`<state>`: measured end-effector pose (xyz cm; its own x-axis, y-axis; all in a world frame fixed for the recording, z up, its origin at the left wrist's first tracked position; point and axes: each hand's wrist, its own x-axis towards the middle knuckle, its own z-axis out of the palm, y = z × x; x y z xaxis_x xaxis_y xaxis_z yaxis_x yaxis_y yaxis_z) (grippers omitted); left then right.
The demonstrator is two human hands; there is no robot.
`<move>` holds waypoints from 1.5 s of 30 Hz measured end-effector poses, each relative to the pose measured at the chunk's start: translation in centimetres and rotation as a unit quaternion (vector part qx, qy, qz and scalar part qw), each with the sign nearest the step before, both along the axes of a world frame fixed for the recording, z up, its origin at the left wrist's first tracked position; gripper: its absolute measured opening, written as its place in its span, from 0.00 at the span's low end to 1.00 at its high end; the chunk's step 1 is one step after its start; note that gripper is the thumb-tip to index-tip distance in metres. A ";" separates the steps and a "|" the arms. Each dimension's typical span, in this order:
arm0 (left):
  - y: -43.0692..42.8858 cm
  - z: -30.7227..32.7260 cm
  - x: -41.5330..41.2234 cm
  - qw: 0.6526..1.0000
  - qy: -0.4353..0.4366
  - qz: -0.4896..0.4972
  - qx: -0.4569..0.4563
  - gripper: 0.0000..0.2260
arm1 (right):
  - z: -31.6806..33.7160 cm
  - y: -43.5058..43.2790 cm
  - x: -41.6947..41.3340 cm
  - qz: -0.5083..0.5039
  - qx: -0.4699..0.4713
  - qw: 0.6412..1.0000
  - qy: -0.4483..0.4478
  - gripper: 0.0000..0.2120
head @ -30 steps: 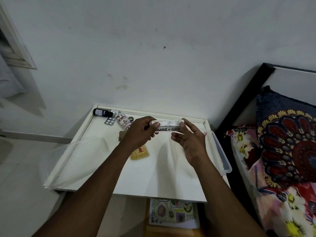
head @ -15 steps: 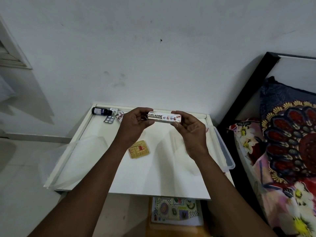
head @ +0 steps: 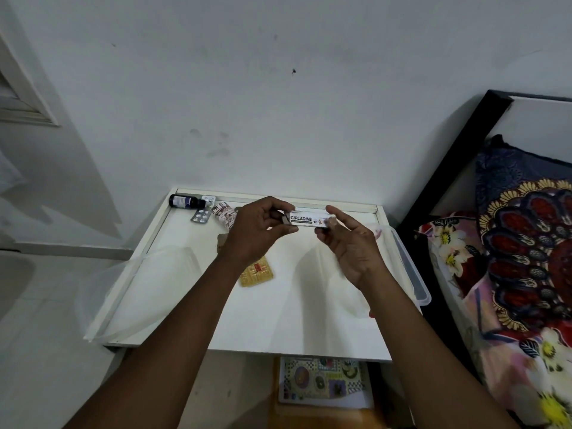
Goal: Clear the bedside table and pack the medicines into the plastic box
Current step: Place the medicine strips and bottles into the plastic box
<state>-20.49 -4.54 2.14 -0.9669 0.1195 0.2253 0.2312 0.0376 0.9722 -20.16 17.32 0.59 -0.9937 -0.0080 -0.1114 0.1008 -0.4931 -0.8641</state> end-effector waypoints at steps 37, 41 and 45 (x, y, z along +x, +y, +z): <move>13.6 -2.4 2.4 0.954 -0.215 -0.039 -0.207 0.15 | 0.2 9.9 2.3 -0.068 0.393 0.905 -0.148 0.09; 12.9 -2.4 2.2 0.957 -0.212 -0.031 -0.195 0.12 | -0.7 7.9 2.3 0.001 0.458 0.872 -0.173 0.06; 12.5 -2.6 2.2 0.960 -0.212 -0.038 -0.180 0.12 | -1.3 7.1 1.7 0.035 0.449 0.865 -0.222 0.12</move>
